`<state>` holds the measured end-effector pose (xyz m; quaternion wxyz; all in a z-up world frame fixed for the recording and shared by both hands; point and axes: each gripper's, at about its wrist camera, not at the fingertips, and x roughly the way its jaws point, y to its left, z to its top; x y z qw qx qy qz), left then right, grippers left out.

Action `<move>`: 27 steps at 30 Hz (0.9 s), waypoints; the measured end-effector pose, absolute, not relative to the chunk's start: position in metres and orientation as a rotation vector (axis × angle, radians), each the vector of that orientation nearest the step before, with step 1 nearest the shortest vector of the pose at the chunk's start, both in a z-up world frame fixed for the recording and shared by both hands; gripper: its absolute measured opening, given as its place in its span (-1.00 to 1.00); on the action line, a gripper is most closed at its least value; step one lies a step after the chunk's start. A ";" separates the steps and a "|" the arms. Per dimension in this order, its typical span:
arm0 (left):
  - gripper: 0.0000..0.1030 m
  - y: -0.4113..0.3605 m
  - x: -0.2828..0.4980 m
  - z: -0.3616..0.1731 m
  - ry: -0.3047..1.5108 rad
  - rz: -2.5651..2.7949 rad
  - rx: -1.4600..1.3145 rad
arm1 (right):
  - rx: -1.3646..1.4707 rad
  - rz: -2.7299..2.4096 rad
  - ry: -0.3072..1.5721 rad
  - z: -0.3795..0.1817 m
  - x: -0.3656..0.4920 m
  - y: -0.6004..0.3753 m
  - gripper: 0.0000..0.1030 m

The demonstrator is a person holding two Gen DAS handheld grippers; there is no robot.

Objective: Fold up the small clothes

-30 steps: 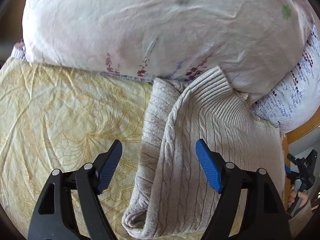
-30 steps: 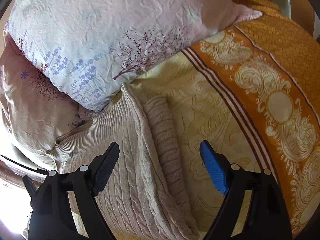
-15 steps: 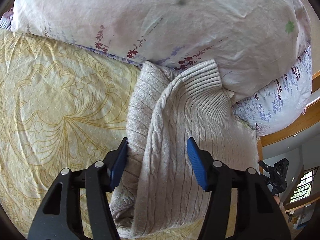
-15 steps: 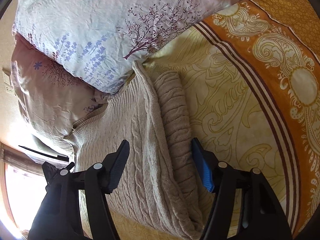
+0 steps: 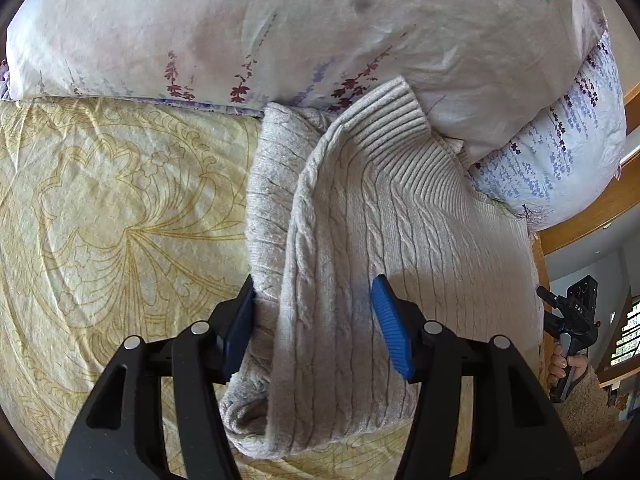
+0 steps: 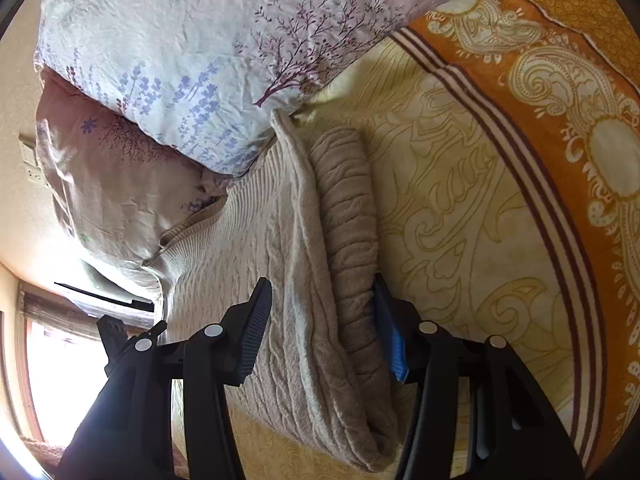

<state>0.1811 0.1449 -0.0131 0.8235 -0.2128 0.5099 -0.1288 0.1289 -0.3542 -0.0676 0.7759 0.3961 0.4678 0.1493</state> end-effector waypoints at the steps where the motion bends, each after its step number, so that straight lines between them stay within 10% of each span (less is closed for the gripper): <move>1: 0.12 0.144 0.180 -0.014 1.084 -0.281 -0.458 | 0.863 0.345 1.020 -0.068 0.129 -0.352 0.03; 10: -0.03 0.154 0.177 -0.022 1.078 -0.306 -0.564 | 0.905 0.412 1.032 -0.074 0.127 -0.346 -0.09; 13: -0.61 0.154 0.176 -0.026 1.087 -0.286 -0.576 | 0.911 0.408 1.046 -0.079 0.125 -0.346 -0.55; 27: -0.78 0.167 0.148 0.011 1.000 -0.404 -0.662 | 1.022 0.517 0.848 -0.047 0.104 -0.349 -0.71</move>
